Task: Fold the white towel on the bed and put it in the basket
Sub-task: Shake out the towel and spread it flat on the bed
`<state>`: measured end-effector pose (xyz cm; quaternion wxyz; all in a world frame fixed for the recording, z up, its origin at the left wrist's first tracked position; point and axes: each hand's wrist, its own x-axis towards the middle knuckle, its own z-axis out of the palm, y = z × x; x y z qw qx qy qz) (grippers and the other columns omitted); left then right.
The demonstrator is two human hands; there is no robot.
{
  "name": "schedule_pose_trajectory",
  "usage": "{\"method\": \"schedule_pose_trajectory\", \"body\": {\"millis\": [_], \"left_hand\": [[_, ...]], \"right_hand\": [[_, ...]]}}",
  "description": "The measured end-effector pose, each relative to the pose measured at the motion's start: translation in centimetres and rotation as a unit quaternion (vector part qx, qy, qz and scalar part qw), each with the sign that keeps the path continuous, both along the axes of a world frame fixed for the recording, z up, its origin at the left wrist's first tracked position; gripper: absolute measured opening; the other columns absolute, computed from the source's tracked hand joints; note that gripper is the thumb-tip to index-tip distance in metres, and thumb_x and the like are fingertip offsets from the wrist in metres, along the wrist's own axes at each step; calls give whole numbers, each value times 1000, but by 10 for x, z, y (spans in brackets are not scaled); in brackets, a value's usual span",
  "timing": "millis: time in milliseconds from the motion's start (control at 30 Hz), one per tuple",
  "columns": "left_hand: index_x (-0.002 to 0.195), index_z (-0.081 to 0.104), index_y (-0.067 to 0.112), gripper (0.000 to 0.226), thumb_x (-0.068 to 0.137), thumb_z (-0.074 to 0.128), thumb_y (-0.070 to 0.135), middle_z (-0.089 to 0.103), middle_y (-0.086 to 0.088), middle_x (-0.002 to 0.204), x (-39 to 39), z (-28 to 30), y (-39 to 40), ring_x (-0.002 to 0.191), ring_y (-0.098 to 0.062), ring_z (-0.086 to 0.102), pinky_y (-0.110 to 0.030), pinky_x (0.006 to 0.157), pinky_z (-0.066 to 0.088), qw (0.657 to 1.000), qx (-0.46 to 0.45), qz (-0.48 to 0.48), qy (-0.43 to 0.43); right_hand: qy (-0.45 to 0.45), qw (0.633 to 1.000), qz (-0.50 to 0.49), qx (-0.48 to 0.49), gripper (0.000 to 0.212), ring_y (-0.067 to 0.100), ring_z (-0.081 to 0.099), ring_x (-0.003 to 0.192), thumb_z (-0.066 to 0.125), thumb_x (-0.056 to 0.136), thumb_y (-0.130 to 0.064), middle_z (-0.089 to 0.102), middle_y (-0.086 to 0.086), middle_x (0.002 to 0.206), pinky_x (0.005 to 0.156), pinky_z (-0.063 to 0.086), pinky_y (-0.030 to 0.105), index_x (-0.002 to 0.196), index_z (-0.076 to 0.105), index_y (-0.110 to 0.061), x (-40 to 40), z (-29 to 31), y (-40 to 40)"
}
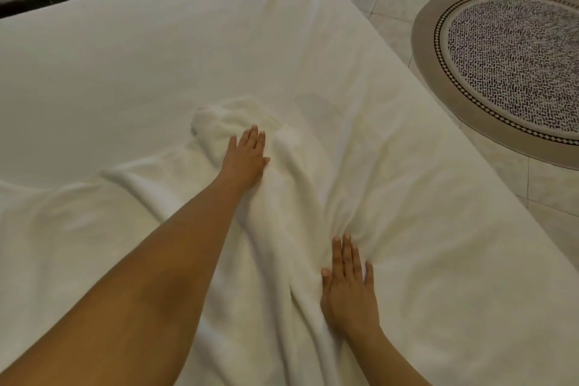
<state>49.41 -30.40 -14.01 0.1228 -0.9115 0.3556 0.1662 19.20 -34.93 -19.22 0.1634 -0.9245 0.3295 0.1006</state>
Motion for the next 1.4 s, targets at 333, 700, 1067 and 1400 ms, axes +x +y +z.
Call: {"method": "schedule_pose_trajectory", "body": {"millis": [333,700,1067,1400], "left_hand": [[152,-4,10,77,97,43,36,-4,-7,162,39,-7,-44,150,-20,2,-45,120,9,990,47,-127,-41],[140,34,11,51,93,52,18,40,-7,146,36,0,-41,141,-22,31,-42,119,14,986,-8,-154,-68],[144,26,5,48,97,35,4,35,-14,149,48,-16,-51,139,-27,34,-43,119,15,986,5,-122,-113],[90,60,2,22,71,67,-7,62,-18,81,42,-28,-41,72,-35,61,-45,86,49,968,-132,-115,-181]], "right_hand": [[-16,998,-11,-51,59,17,12,144,6,97,-37,21,5,156,114,3,40,148,22,-13,6,-21,3],[-47,997,-24,-65,59,15,5,144,5,97,-37,19,4,157,115,3,40,148,22,-14,9,-23,4],[-54,997,-29,-39,59,18,19,143,5,98,-37,19,6,157,114,9,43,148,25,-13,10,-27,5],[-54,997,-31,-45,57,19,18,144,10,97,-36,19,8,157,115,9,43,148,25,-14,15,-26,5]]}}
